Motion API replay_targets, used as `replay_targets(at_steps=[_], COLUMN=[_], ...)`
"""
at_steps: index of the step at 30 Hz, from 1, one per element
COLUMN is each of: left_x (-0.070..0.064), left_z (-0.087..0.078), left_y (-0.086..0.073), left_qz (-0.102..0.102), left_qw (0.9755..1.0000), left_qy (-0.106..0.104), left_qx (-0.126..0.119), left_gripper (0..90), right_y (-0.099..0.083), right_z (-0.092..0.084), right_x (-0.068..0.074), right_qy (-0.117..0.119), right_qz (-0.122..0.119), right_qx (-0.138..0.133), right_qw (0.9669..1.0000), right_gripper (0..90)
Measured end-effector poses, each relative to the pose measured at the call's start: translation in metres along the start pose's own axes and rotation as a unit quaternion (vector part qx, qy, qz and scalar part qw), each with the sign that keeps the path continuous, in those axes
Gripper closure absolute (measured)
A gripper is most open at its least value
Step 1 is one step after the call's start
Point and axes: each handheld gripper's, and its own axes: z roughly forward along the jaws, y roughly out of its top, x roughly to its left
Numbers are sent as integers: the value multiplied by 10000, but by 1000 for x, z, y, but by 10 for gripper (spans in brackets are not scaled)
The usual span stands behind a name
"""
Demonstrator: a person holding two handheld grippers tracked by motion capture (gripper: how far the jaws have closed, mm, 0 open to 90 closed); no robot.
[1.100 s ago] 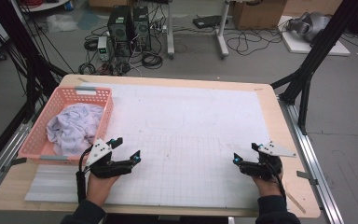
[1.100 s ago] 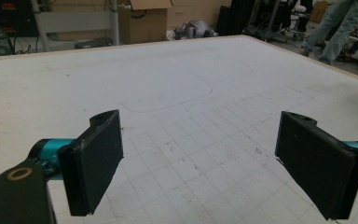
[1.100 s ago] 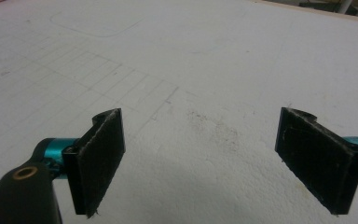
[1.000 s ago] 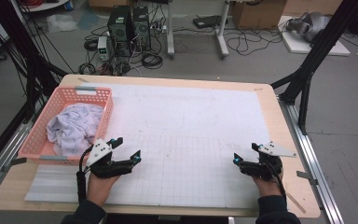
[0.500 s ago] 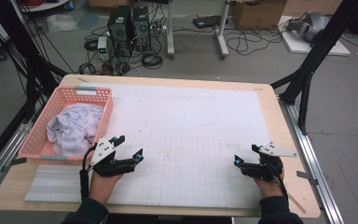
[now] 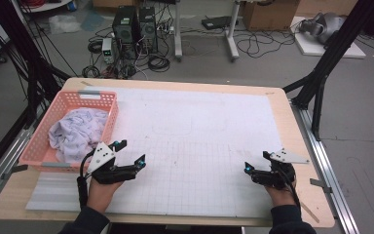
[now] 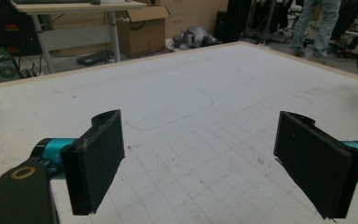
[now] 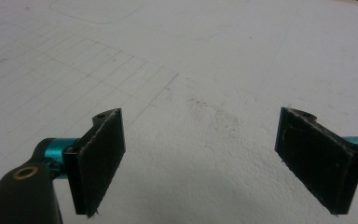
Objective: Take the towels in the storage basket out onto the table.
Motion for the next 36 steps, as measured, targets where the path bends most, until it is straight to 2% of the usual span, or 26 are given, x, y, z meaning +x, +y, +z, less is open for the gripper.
replay_targets(at_steps=[4, 8, 13, 17, 18, 19, 20, 21, 23, 24, 30, 31, 34, 36], left_x=[3, 17, 29, 50, 50, 59, 59, 70, 81, 81, 107, 116, 124, 134], left_z=[-4, -15, -25, -36, -36, -39, -39, -43, -46, -46, -55, -56, -56, -57], left_y=[5, 15, 25, 44, 44, 53, 53, 62, 70, 70, 83, 83, 82, 78], left_qz=[-75, -278, -317, -302, -302, -295, -295, -298, -360, -360, -340, -379, -418, -501], left_qw=[10000, 9995, 9990, 9982, 9982, 9981, 9981, 9977, 9969, 9969, 9949, 9937, 9927, 9902], left_qy=[59, 133, 248, 445, 445, 495, 495, 569, 653, 653, 948, 1050, 1119, 1258], left_qx=[-16, -119, -194, -248, -248, -219, -219, -221, -237, -237, -65, 45, 183, 331], left_gripper=[163, 169, 178, 176, 174, 174, 174, 172, 169, 166, 164, 164, 164, 164], right_y=[0, 0, 0, 1, 1, 1, 1, 1, 1, 1, 1, 0, 0, 0], right_z=[0, -2, -2, -3, -3, -3, -3, -2, -2, -2, -3, -3, -3, -2], right_x=[-1, -2, -3, -2, -2, -2, -2, -2, -2, -2, -3, -2, -3, -2], right_qy=[-13, -48, -74, -81, -82, -83, -76, -76, -57, -55, -56, -73, -75, -52], right_qz=[-19, 34, 42, 28, 34, 46, 31, 31, 37, 44, 23, 59, 47, 66], right_qx=[-36, -64, -80, -86, -86, -80, -81, -81, -72, -68, -66, -60, -74, -46], right_qw=[10000, 10000, 9999, 9999, 9999, 9999, 9999, 9999, 10000, 10000, 10000, 9999, 9999, 10000], right_gripper=[146, 146, 147, 146, 146, 146, 147, 146, 147, 146, 146, 147, 147, 147])
